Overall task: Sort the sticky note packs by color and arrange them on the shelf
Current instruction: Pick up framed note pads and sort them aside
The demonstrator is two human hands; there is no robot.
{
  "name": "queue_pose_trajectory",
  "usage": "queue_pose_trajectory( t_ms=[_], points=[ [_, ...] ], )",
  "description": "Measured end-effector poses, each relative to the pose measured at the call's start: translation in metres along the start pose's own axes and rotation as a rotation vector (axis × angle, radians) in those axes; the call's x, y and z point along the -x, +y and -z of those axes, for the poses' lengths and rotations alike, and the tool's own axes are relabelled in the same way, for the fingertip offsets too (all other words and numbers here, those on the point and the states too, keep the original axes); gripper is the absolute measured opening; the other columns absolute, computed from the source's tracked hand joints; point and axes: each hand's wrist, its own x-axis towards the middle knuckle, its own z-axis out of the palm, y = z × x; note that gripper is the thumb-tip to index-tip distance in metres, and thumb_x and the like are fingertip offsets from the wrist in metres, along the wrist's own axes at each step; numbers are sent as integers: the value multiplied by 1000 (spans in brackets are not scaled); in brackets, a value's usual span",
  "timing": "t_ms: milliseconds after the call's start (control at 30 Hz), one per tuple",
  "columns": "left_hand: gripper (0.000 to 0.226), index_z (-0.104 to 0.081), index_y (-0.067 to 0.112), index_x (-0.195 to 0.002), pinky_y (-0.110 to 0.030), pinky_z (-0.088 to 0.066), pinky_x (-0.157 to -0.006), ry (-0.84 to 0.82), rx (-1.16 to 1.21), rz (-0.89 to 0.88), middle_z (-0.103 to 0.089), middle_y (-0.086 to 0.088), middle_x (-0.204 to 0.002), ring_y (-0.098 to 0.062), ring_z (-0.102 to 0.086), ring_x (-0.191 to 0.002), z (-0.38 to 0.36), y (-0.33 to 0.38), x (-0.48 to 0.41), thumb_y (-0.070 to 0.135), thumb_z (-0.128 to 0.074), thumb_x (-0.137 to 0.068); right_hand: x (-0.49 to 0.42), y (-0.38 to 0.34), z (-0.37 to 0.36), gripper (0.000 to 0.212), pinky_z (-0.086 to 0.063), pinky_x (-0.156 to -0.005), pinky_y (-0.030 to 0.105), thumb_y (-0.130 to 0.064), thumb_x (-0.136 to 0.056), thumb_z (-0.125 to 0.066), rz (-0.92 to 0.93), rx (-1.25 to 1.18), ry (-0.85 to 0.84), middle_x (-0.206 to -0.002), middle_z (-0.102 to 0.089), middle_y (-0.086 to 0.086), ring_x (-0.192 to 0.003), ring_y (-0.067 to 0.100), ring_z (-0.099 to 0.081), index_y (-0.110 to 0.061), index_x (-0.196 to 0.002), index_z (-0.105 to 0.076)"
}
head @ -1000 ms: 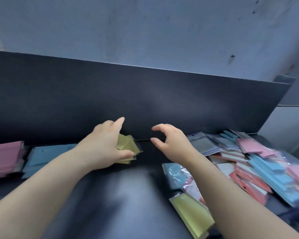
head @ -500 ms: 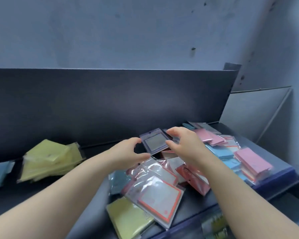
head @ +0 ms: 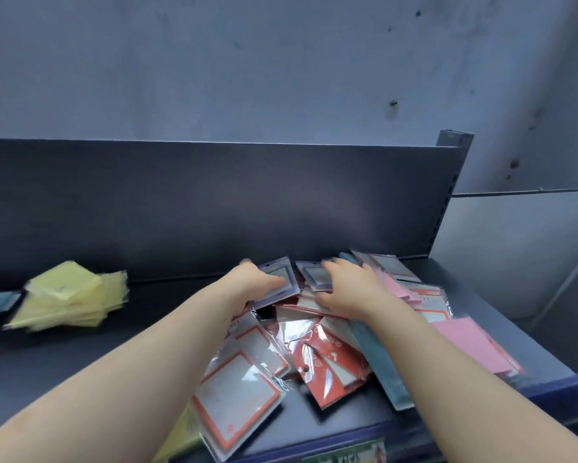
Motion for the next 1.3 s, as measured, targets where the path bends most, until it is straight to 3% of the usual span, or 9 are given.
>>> queue_pose_trajectory(
  t_ms=[133,200,367,467,533,633,800,933,1300],
  points=[
    [93,-30,10,-138,-29,-46,-69,12,-11,68,-53,-8,-123,-24,-56,-103,-6,3,2,48,-78,-68,-7,-2,-7,24,-38,-78,33,-41,-87,-47,14,17,-4,-110,-64,5,-103,28,-58,-19,-96,-53],
    [95,-26,8,-139,-32,-46,-80,32,72,77,-52,-8,-125,-24,-53,-106,-10,3,2,38,-82,-69,-7,-2,-8,23,-38,-77,33,-41,-88,-47,37,36,43,-104,-65,4,-99,27,-59,-19,-92,-54],
    [77,-25,6,-144,-32,-47,-85,208,373,52,-50,-12,-131,-27,-54,-111,-9,1,3,13,-68,-81,-7,2,-12,11,-38,-88,32,-22,-87,-48,88,99,219,-98,-69,3,-94,26,-61,-19,-88,-59],
    [56,-39,1,-139,-35,-51,-85,250,650,-32,-58,-14,-124,-28,-60,-107,2,-6,5,8,-59,-87,-8,0,-12,15,-38,-56,27,-9,-63,-74,105,106,435,-61,-65,3,-55,29,-59,-16,-64,-60],
    [28,-59,1,-119,-38,-54,-83,199,864,-86,-66,-15,-112,-29,-65,-99,12,-16,10,4,-53,-91,-9,-4,-9,17,-29,-47,25,-7,-63,-71,155,-10,587,-49,-57,3,-42,32,-49,-15,-58,-57],
    [12,-60,12,-101,-35,-56,-74,208,1073,-46,-68,-11,-106,-25,-67,-96,29,-33,23,8,-50,-95,-7,-22,-2,15,-41,-49,30,-13,-79,-52,277,-192,790,-57,-61,5,-51,33,-55,-12,-70,-63],
    [19,-56,8,-114,-32,-56,-68,274,1207,-26,-67,-12,-109,-24,-67,-96,63,-76,56,7,-46,-97,9,-74,9,30,-55,-55,33,-18,-85,-44,379,-364,922,-77,-72,8,-67,31,-67,-7,-94,-72],
    [16,-57,11,-104,-29,-57,-60,335,1224,-64,-68,-9,-101,-21,-68,-84,96,-126,90,3,-45,-97,22,-130,11,32,-57,-65,35,-18,-88,-44,493,-458,911,-91,-73,8,-80,29,-69,-7,-101,-71],
    [22,-57,15,-97,-23,-50,-51,466,1013,-3,-69,-1,-86,-14,-65,-71,184,-276,142,-2,-46,-93,57,-311,-7,33,-55,-62,31,-21,-87,-46,651,-517,864,-92,-72,6,-79,26,-68,-8,-104,-71]
  ],
)
